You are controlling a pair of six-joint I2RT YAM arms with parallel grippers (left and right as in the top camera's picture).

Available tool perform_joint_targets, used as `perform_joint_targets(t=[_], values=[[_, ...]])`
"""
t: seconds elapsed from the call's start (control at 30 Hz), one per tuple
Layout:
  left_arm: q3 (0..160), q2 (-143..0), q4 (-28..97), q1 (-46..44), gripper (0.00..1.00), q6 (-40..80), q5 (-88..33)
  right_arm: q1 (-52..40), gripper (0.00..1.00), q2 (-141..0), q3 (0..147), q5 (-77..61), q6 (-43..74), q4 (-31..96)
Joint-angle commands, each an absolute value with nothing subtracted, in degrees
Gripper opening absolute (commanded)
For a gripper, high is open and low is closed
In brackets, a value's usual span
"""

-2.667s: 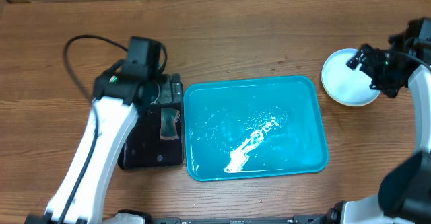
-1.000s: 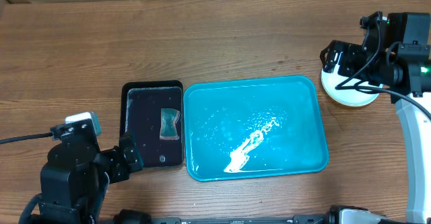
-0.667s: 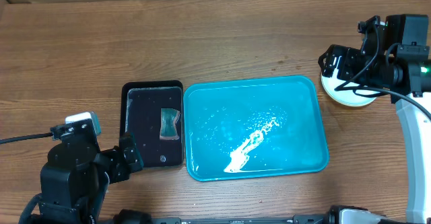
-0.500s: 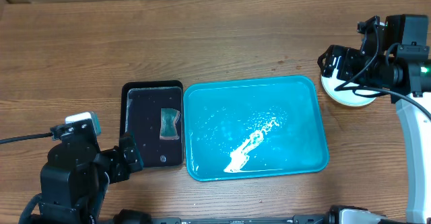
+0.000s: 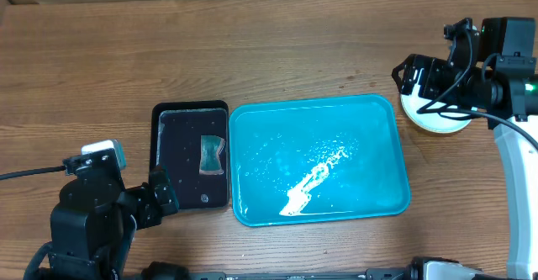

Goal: Clean dirty plates on tray and stack at the side

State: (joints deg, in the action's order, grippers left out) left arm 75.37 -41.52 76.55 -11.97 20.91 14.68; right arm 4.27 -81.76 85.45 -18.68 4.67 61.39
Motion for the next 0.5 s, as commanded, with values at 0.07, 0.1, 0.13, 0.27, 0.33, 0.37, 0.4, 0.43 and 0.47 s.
perform_joint_targets(t=[0.07,0.1,0.13,0.27,0.33,0.37,0.4,0.43,0.47], values=[[76.0,-41.6,76.5,-12.0,1.0,21.4,15.4,0.5,1.0,-74.5,82.7,-18.6,4.4,54.6],[76.0,-41.6,76.5,-12.0,1.0,21.4,15.4,-0.3,1.0,-72.9,81.6,-17.9,4.4,52.9],[76.0,-41.6,76.5,-12.0,1.0,21.4,15.4,-1.1,1.0,-71.0,80.2,-17.4,4.4,51.1],[76.0,-41.6,76.5,-12.0,1.0,21.4,15.4,-4.2,1.0,-62.0,73.0,-15.0,4.4,44.7],[76.0,-41.6,76.5,-12.0,1.0,21.4,15.4,-4.9,1.0,-57.2,68.6,-15.0,4.4,41.9],[76.0,-41.6,76.5,-12.0,0.99,21.4,15.4,-5.1,1.0,-54.3,65.8,-15.1,4.5,40.3],[76.0,-41.6,76.5,-12.0,1.0,21.4,15.4,-5.3,1.0,-51.7,63.3,-15.1,4.6,38.9],[76.0,-41.6,76.5,-12.0,1.0,21.4,15.4,-5.4,1.0,-48.7,60.2,-15.1,4.7,37.2],[76.0,-41.6,76.5,-12.0,1.0,21.4,15.4,-5.5,1.0,-46.0,57.5,-15.2,4.9,35.7]])
